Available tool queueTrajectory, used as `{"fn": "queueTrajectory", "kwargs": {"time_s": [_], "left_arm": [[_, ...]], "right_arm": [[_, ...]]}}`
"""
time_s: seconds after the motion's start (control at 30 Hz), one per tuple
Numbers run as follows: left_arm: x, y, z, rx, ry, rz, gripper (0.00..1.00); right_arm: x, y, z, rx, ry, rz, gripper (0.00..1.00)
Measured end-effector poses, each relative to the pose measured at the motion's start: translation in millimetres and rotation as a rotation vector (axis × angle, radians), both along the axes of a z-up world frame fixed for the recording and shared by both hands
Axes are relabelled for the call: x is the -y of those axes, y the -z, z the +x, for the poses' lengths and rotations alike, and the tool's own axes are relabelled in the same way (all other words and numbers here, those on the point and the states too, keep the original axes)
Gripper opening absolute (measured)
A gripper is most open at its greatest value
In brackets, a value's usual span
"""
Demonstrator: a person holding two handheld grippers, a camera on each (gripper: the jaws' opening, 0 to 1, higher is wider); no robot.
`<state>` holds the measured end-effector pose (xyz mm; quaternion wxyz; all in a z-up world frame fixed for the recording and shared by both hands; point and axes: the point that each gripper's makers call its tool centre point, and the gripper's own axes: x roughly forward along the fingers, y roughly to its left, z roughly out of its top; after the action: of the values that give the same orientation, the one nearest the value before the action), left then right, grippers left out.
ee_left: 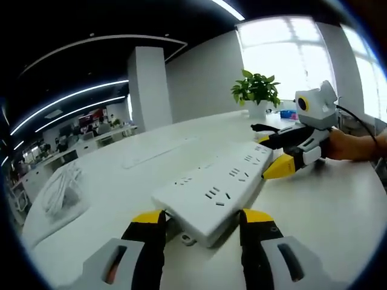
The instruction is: Straighten the power strip on the desk, plug the charger into it
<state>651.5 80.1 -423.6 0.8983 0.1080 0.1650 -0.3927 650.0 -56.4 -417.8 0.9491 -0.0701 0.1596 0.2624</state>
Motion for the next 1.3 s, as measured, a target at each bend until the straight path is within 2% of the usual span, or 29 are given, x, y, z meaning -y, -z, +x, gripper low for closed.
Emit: {"fn": "queueTrajectory", "kwargs": {"time_s": [1.3], "left_arm": [[13.2, 0.0, 2.7, -0.015, 0.026, 0.009, 0.49]], "right_arm": [[12.9, 1.0, 1.1, -0.007, 0.041, -0.012, 0.59]]}}
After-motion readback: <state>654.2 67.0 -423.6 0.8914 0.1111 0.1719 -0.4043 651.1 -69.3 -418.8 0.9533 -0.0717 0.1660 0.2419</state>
